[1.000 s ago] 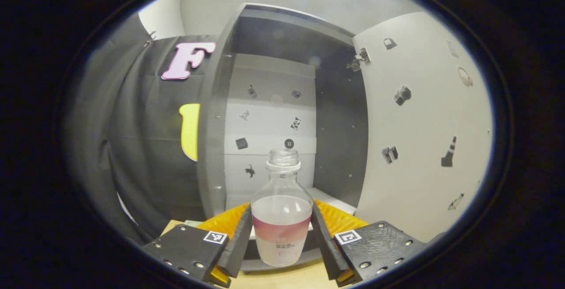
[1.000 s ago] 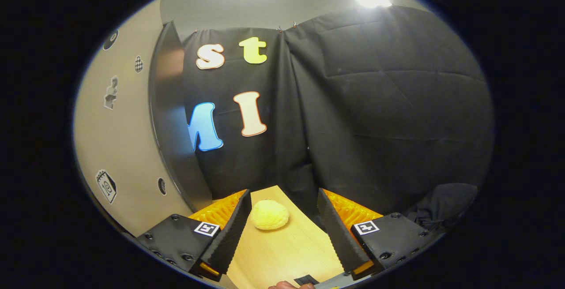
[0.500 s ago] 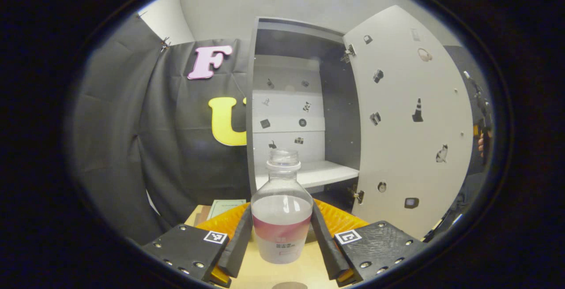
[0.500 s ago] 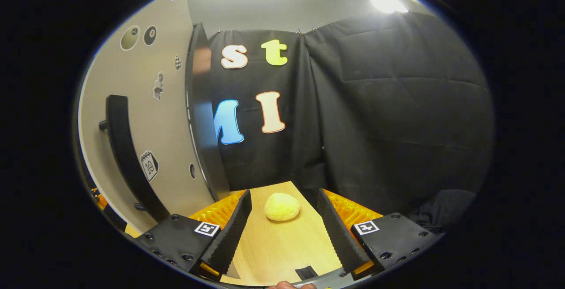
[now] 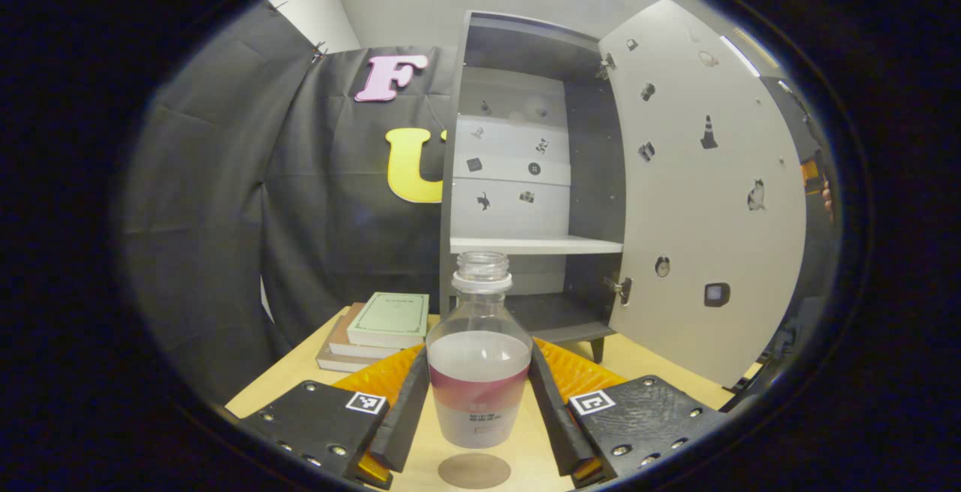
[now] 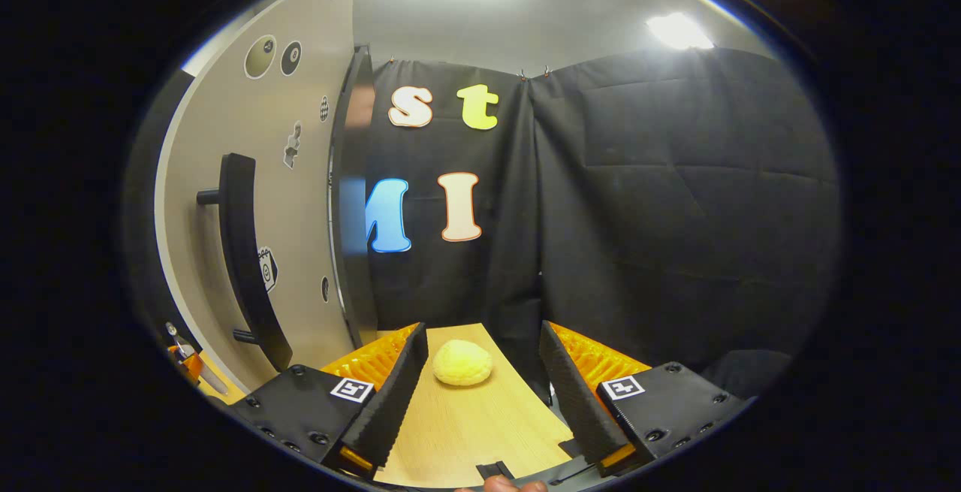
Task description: Open the cabinet door with the right hand, grasp the bottle in the cabinet with the left hand and place it on the coaster, then close the cabinet door with the right hand.
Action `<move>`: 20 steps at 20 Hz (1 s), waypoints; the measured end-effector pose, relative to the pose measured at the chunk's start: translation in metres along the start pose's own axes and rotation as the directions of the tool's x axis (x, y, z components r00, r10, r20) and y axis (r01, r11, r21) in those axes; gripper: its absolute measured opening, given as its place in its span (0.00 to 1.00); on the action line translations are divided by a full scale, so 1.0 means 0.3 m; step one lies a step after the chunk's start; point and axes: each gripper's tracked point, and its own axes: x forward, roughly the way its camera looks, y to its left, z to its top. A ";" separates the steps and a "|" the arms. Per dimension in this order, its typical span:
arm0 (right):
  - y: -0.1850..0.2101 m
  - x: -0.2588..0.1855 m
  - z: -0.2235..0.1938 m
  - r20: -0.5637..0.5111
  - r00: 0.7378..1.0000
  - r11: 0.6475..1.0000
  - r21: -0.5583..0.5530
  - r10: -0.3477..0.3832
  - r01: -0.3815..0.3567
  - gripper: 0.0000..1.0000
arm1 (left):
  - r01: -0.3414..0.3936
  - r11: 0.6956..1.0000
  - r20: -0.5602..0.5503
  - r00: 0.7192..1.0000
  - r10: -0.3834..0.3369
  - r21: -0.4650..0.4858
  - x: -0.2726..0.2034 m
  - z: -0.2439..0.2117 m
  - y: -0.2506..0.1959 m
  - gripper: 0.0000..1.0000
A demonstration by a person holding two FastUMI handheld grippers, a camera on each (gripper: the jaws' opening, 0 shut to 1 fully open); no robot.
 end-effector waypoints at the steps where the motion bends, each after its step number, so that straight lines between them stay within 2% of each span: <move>1: 0.000 0.009 -0.009 -0.003 1.000 1.000 -0.006 0.002 -0.002 0.88 | -0.023 1.000 0.000 1.000 0.023 0.005 0.003 -0.037 0.010 0.72; 2: -0.003 0.019 -0.026 -0.010 1.000 1.000 -0.019 0.006 -0.006 0.94 | -0.042 0.999 0.001 0.999 0.042 0.004 0.005 -0.068 0.015 0.71; 6: -0.013 0.043 -0.096 -0.054 0.998 0.998 -0.054 0.020 -0.022 0.95 | -0.094 0.996 -0.005 0.996 0.094 0.009 0.002 -0.242 0.011 0.75; 11: -0.013 0.040 -0.224 -0.186 0.982 0.998 -0.050 0.015 -0.025 0.95 | -0.086 0.996 -0.031 0.996 0.086 0.019 -0.003 -0.440 -0.016 0.73; 15: -0.015 0.026 -0.286 -0.253 0.967 1.000 -0.007 -0.005 0.004 0.95 | -0.082 0.997 -0.059 0.995 0.082 0.016 -0.003 -0.534 -0.008 0.72; 20: -0.018 0.009 -0.301 -0.278 0.960 0.999 0.017 -0.036 0.042 0.95 | -0.061 0.998 -0.055 0.997 0.062 0.010 -0.023 -0.538 0.002 0.73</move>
